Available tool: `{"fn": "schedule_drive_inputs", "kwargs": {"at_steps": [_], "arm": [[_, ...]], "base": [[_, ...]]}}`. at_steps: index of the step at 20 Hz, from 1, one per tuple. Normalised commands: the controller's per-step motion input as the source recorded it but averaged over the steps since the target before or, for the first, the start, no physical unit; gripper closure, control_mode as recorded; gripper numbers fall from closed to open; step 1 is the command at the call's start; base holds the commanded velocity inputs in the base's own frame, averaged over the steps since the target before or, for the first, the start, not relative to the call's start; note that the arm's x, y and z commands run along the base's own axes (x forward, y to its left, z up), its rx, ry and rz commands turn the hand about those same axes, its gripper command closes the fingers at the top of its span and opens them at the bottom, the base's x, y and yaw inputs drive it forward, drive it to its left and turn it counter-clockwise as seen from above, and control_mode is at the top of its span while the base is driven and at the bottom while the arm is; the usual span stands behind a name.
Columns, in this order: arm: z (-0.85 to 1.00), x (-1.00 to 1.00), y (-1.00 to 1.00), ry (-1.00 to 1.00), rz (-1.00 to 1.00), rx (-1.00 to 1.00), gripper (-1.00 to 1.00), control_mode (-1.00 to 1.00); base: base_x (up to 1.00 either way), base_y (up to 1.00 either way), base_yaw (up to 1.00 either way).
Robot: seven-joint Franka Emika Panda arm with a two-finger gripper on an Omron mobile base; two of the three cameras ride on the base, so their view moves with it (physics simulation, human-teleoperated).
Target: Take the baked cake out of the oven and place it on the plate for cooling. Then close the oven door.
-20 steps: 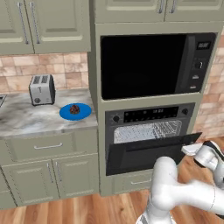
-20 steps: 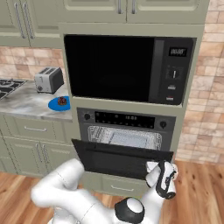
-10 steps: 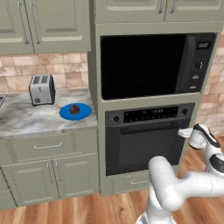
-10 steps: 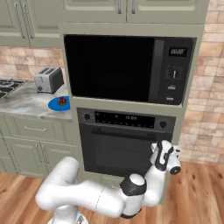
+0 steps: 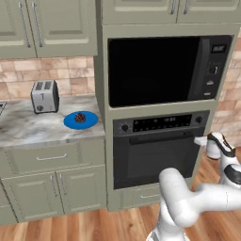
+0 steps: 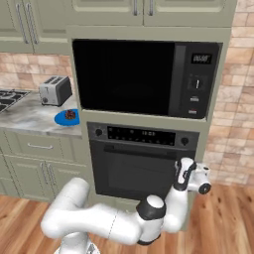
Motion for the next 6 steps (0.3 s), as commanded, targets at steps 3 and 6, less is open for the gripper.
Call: {"fn": "schedule_drive_inputs", "kwargs": {"at_steps": [3, 6], "arm": [[0.00, 0.00, 0.09, 0.00, 0.00, 0.00, -1.00, -1.00], [0.00, 0.00, 0.09, 0.00, 0.00, 0.00, -1.00, -1.00]], "base": [[0.00, 0.00, 0.00], [0.00, 0.00, 0.00]]}}
